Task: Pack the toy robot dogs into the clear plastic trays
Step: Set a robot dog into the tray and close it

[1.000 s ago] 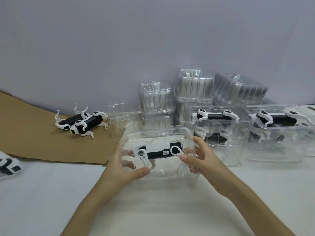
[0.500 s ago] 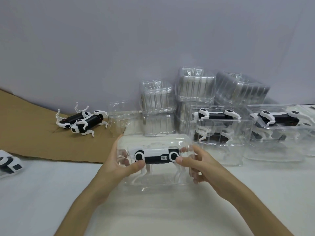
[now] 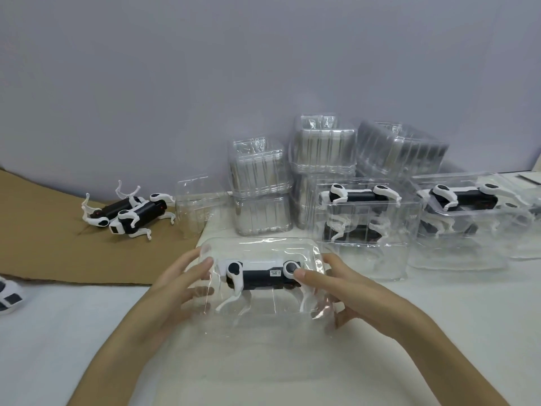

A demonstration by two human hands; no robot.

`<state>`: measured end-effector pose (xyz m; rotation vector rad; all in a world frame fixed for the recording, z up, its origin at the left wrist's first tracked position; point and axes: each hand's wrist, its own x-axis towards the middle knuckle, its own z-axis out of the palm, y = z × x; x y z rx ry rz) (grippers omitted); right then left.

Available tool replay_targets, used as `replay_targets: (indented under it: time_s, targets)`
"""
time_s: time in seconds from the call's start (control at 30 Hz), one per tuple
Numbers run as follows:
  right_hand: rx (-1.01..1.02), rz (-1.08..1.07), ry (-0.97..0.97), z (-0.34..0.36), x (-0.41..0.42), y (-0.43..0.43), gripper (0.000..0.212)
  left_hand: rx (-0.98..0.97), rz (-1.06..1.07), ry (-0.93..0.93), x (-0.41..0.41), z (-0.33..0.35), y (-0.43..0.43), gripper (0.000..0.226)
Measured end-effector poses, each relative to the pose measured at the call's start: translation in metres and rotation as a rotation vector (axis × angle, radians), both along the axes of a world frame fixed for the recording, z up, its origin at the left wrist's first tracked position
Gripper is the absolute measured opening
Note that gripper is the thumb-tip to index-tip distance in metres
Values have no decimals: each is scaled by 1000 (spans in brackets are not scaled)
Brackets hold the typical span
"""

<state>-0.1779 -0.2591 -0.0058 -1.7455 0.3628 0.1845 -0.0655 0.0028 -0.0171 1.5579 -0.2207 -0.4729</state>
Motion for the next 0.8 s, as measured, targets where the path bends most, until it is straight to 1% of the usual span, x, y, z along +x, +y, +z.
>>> replay_targets:
  time_s: [0.07,0.13,0.2,0.27,0.3,0.33,0.4,0.43,0.47,0.53,0.57,0.63,0.7,0.8]
  targets:
    - [-158,7,3,-1,0,-1,76,29,35,-55,3,-2,3,50]
    - [-279,6,16,-4,0,-4,79,66,36,-84,2,-6,2,51]
    - [-359,-3,29,-5,0,-8,92,96,13,-85,-1,-7,-2,49]
    - [-491,-28,2,-4,0,-9,105,143,18,-127,0,-9,-4,38]
    - [-570,-58,-48,-4,0,-8,104,163,28,-143,1,-9,-5,32]
    - [-634,-103,-122,-4,0,-7,95,177,37,-150,2,-10,-5,27]
    - [-692,-190,-336,-1,-3,2,62,183,41,-151,2,-12,-5,20]
    - [-710,-185,-446,2,-4,8,51,184,37,-153,2,-13,-5,18]
    - [-734,-132,-531,6,-6,16,47,184,34,-155,1,-13,-6,17]
    - [-806,73,-608,11,-8,33,52,166,35,-153,0,-12,-9,15]
    - [-846,188,-603,12,-9,42,58,145,35,-148,-1,-11,-11,17]
    - [-896,356,-541,9,-10,58,71,104,24,-142,-4,-10,-14,29]
    - [-936,421,-467,4,-13,68,81,81,-9,-128,-5,-11,-17,38]
    - [-1046,426,-420,-1,-23,71,81,85,-57,-103,-7,-12,-18,43]
